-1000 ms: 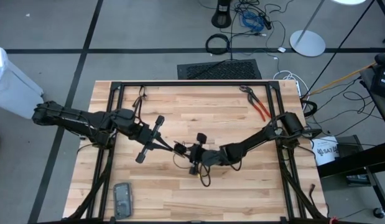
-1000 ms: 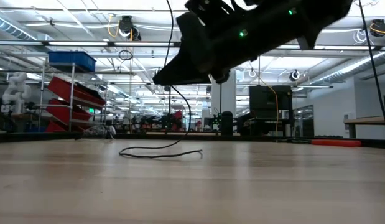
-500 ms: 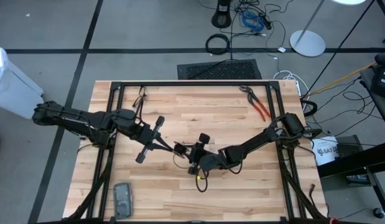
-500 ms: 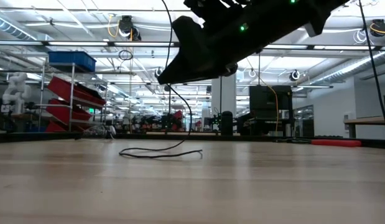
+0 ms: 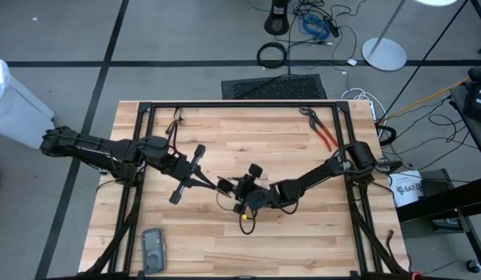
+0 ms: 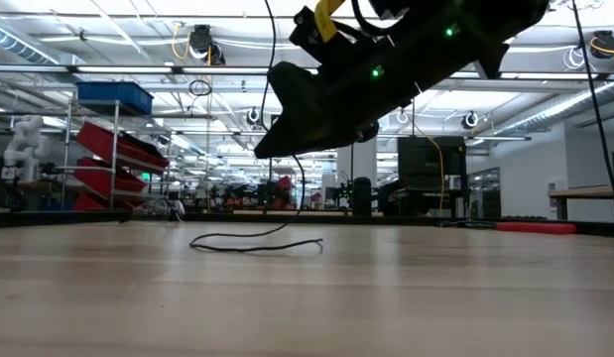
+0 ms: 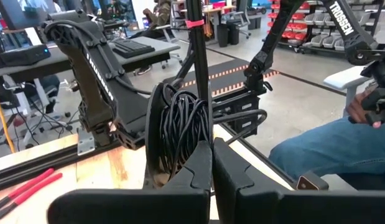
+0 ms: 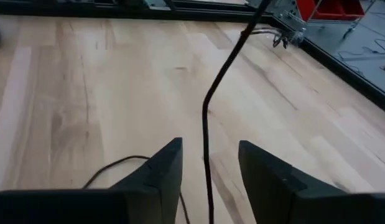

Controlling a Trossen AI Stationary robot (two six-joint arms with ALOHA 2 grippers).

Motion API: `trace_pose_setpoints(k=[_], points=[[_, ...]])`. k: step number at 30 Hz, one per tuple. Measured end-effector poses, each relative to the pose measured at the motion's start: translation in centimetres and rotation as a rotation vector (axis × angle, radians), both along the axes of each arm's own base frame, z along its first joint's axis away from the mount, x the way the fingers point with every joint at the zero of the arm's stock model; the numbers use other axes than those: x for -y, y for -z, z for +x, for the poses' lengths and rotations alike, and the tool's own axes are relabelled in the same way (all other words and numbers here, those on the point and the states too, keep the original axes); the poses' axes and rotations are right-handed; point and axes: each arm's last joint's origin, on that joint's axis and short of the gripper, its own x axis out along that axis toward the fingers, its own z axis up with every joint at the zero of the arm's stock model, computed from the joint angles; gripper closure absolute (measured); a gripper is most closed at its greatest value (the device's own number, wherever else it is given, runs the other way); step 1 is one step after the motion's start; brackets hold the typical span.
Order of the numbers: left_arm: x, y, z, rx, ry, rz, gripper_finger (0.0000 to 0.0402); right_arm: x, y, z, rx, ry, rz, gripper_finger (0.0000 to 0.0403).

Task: Coil cords
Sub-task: Coil the black wire onto the spool

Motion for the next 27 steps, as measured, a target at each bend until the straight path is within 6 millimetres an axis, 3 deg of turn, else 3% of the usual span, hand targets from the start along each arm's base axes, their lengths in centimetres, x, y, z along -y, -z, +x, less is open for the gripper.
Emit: trace_pose_setpoints(k=[9, 20, 27], points=[[0.00, 0.00, 0.00, 0.000, 0.000, 0.000, 0.0400, -0.05, -0.07, 0.04, 0.009, -0.001, 0.004, 0.0303], [0.00, 0.07, -0.01, -0.007, 0.000, 0.001, 0.0400, -0.28, -0.06, -0.03, 0.008, -0.005, 0.002, 0.0398], [0.00, 0.07, -0.01, -0.008, 0.000, 0.001, 0.0400, -0.67, -0.11, -0.11, 0.016, -0.012, 0.008, 0.0369]])
